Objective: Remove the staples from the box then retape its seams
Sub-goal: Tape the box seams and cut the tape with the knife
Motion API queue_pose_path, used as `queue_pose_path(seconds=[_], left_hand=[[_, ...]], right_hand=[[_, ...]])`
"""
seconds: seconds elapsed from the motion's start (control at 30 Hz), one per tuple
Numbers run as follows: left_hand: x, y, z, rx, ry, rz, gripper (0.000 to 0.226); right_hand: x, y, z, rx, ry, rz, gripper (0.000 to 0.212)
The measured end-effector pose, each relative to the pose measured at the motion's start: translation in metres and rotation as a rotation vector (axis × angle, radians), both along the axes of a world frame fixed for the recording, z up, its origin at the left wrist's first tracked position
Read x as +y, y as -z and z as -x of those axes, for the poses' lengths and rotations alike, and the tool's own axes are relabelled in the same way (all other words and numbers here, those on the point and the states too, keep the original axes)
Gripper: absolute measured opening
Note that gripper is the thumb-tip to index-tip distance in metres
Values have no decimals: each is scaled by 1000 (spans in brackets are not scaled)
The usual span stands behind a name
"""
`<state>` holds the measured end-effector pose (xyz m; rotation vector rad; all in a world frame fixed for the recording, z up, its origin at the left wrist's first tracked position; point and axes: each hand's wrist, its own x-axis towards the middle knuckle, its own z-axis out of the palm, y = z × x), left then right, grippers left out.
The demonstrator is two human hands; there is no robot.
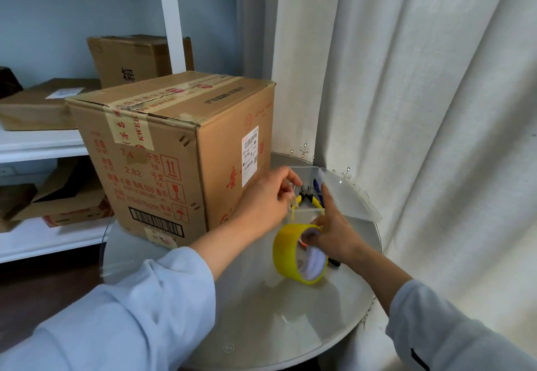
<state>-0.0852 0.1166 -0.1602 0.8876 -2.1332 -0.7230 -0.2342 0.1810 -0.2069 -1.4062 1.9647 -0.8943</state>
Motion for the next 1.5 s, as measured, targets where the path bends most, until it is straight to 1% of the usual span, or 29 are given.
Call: queue_pose_path(seconds=[0.07, 0.13, 0.2, 0.27, 0.33, 0.37, 0.43, 0.47, 0.6, 0.83, 0.97, 1.1, 1.17, 1.23, 1.3, 1.37, 1.4, 1.43, 1.5], left_hand=[[1, 5, 0, -24, -27, 41, 22], [2, 13, -1, -3, -46, 53, 16], [1, 24, -4, 24, -85, 1, 14], [3, 43, -6, 105, -126, -168, 17], [8, 64, -8, 209, -184, -377, 13], [11, 75, -9, 236, -213, -455, 12], [15, 94, -7, 248, -270, -548, 16], [17, 101, -8, 249, -300, -559, 18], [20, 109, -4, 153, -364, -419, 21], [24, 118, -8, 237, -350, -366, 30], [31, 123, -7, 210, -346, -311, 40], [35, 122, -6, 201, -351, -327, 44], [32, 122, -6, 232, -371, -379, 47], [27, 120, -5, 269, -378, -451, 47], [23, 121, -6, 280, -364, -504, 46], [20, 121, -8, 256, -345, -525, 45], [19, 121, -8, 232, -332, -527, 44], [16, 120, -8, 197, -318, -525, 44], [13, 115, -9, 88, -269, -506, 43]], right_hand=[[4, 3, 7, 102, 73, 9, 104], [10, 2, 14, 179, 179, -5, 105], [17, 0, 17, 250, 250, -30, 106], [22, -1, 18, 350, 277, -58, 104], [22, 1, 16, 433, 294, -86, 102], [21, 2, 14, 455, 302, -99, 101], [16, 3, 11, 482, 307, -114, 98], [13, 4, 8, 492, 302, -116, 97], [11, 12, 9, 537, 299, -132, 97], [1, 17, 7, 584, 331, -139, 96], [2, 15, 7, 616, 334, -130, 98], [4, 7, 6, 660, 326, -138, 98], [3, 5, 5, 672, 337, -154, 97], [2, 5, 6, 637, 351, -146, 97], [2, 4, 5, 540, 352, -124, 101], [1, -2, 1, 451, 341, -98, 105], [2, -6, -2, 450, 328, -76, 104], [0, -9, -7, 482, 315, -40, 100], [-3, -12, -17, 555, 314, 84, 86]])
